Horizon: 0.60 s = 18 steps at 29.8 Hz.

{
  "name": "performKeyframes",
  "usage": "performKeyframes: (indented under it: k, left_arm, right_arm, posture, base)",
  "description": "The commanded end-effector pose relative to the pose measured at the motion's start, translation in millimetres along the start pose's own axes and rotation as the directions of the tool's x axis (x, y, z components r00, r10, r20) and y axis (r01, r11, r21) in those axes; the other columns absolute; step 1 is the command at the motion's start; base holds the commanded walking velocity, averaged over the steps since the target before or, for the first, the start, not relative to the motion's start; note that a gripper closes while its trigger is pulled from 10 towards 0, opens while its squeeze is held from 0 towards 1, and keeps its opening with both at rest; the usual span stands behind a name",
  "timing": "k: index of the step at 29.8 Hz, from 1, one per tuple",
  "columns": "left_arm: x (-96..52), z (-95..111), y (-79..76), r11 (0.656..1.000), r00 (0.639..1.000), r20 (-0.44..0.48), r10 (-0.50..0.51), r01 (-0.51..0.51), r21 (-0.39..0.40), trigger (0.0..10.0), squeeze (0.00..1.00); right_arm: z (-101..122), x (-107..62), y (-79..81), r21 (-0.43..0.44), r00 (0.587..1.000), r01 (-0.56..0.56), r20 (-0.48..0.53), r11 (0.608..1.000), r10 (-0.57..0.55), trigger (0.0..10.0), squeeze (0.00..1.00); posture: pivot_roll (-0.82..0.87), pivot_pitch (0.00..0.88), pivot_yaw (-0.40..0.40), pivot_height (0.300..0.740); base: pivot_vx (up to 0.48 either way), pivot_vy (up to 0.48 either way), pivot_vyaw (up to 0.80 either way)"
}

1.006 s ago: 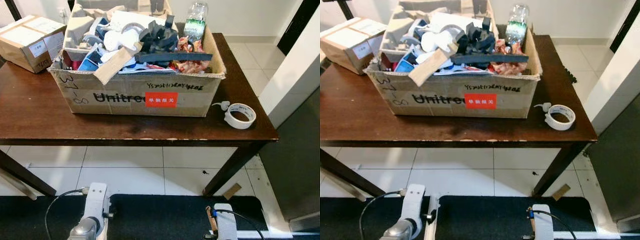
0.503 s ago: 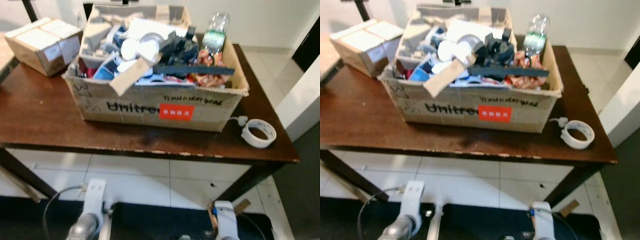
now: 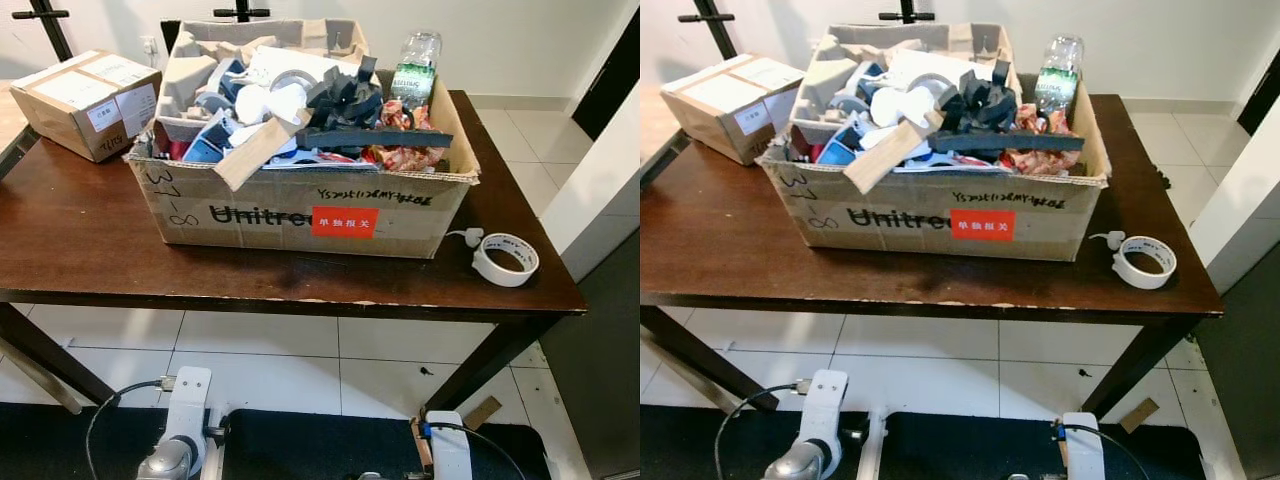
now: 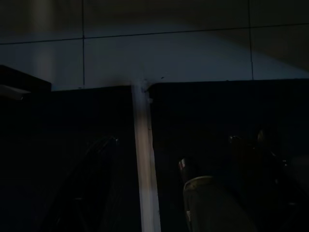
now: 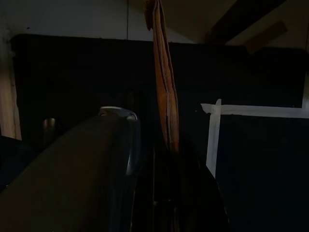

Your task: Picking trash to rubbish bin

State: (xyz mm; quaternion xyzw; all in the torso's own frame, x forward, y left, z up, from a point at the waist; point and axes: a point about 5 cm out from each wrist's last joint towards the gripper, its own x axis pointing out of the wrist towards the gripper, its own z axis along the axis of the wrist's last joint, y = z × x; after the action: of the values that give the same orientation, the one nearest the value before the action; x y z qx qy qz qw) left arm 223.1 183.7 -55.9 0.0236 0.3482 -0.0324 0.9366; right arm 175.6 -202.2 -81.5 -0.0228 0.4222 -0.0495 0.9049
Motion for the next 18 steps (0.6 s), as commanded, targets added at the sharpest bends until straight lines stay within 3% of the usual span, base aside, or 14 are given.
performKeyframes:
  k: [1,15,18]
  left_arm:
    - [-2.2,-7.7,2.1,1.000,0.999,-0.033,0.005,-0.005,0.006,10.0,0.00]
    - [-1.7,-8.8,0.3,1.000,0.999,-0.047,0.001,-0.001,-0.011,10.0,0.00]
    - [-1.6,-8.3,-0.6,1.000,0.999,-0.048,-0.016,0.017,0.021,10.0,0.00]
  right_arm:
    - [-9.1,-2.1,0.9,0.001,1.000,-0.001,-0.031,1.000,0.001,10.0,0.00]
    - [-9.6,-2.1,-0.3,0.006,0.999,0.003,-0.037,1.000,-0.003,10.0,0.00]
    - [-8.2,-1.9,-1.8,0.010,1.000,0.004,-0.031,1.000,-0.004,10.0,0.00]
  posture:
    - [0.05,0.171,0.030,0.740]
    - [0.05,0.173,0.030,0.740]
    - [0.05,0.171,0.027,0.740]
  base:
    - [0.000,0.000,0.00]
    - [0.000,0.000,0.00]
    - [0.000,0.000,0.00]
